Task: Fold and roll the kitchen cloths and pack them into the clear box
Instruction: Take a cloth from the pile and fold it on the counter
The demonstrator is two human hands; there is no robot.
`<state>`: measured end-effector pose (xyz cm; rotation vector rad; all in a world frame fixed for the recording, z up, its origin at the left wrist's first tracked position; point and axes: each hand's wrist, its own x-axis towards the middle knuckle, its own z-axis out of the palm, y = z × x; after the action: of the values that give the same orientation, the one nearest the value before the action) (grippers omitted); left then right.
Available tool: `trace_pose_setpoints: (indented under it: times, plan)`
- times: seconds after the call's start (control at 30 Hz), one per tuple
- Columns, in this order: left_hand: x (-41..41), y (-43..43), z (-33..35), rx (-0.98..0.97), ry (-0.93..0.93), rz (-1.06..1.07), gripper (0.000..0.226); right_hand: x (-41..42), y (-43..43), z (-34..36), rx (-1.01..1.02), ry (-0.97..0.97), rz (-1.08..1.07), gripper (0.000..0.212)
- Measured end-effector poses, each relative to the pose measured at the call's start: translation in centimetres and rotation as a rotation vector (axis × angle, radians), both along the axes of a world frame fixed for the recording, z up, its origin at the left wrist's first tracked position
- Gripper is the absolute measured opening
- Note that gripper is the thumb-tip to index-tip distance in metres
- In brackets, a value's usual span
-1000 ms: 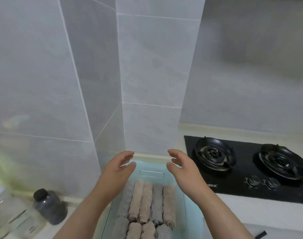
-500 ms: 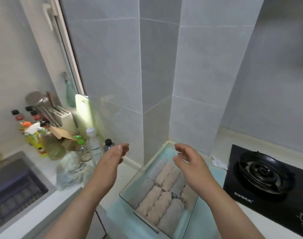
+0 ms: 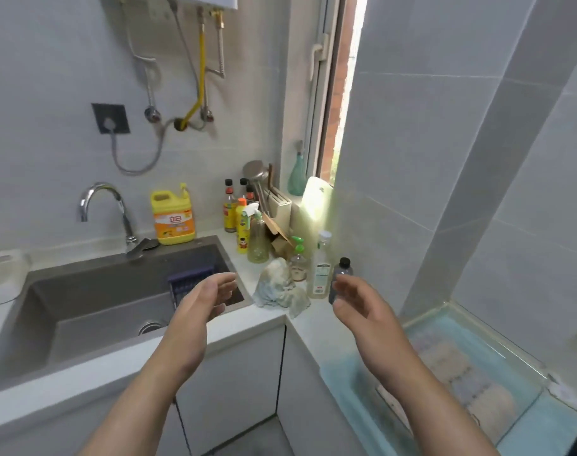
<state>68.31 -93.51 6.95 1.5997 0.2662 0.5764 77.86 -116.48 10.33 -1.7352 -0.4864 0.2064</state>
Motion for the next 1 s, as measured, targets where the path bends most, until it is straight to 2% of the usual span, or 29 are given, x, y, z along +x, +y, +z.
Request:
trace_pose_setpoints:
  times: [0.23, 0.37, 0.6, 0.8, 1.0]
  plan:
    - [-17.2, 10.7, 0.2, -0.048, -0.006, 0.317, 0.064, -10.5, 14.5, 0.4, -0.042, -0.047, 0.313, 0.035]
    - [-28.6, 15.9, 0.7, -0.039, -0.004, 0.506, 0.070, -18.7, 22.7, 0.4, -0.038, -0.064, 0.488, 0.035]
    - [-46.7, 21.1, 0.8, -0.038, -0.029, 0.779, 0.096, -32.6, 33.4, 0.2, -0.014, -0.051, 0.782, 0.035]
    - [-55.8, 23.1, 0.9, -0.023, -0.038, 0.964, 0.098, -40.1, 39.7, 0.2, -0.017, -0.020, 0.961, 0.033]
    - [-60.1, 26.3, 0.0, -0.023, 0.007, 1.080, 0.090, -44.2, 46.4, -1.1, -0.041, -0.003, 1.093, 0.031]
